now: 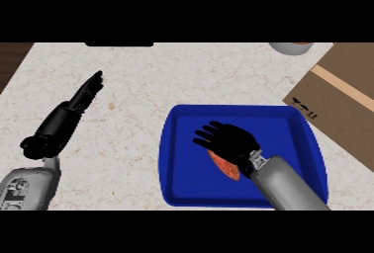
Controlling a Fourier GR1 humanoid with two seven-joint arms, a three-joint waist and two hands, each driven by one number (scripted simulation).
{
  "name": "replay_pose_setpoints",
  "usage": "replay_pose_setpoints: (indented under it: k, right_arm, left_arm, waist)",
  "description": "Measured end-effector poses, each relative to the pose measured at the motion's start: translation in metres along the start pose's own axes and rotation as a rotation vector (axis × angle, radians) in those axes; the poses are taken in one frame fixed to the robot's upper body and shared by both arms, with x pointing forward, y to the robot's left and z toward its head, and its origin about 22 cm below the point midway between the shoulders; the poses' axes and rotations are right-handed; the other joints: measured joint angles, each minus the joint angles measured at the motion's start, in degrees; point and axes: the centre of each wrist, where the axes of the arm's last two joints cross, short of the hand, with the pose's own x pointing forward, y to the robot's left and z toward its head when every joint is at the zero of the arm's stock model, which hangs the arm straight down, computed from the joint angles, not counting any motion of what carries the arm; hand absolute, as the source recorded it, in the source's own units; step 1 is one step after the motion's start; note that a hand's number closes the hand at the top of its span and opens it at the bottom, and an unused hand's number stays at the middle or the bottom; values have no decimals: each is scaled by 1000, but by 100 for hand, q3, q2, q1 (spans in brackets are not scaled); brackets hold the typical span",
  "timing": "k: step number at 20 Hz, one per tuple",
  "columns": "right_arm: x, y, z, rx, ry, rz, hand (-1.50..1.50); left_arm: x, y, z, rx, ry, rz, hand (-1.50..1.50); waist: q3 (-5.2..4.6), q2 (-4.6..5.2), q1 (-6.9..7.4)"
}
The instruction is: Pick the sweet potato from the tray and place it in the cardboard box
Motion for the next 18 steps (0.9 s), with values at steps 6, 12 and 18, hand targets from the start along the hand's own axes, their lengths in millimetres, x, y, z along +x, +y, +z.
replay_pose_setpoints:
  k: [6, 12, 18]
  right_arm:
    - [2, 11, -4, -57, -107, 42, 150]
    - [5, 16, -12, -165, -159, 87, 150]
    - [-14, 16, 0, -288, -56, -21, 150]
  left_arm:
    - [3, -4, 3, -1, -5, -4, 0]
    - [0, -11, 2, 2, -6, -4, 0]
    - [1, -10, 0, 0, 5, -1, 0]
  waist:
    - [-1, -2, -4]
    - [-8, -12, -8]
    - [-2, -7, -32]
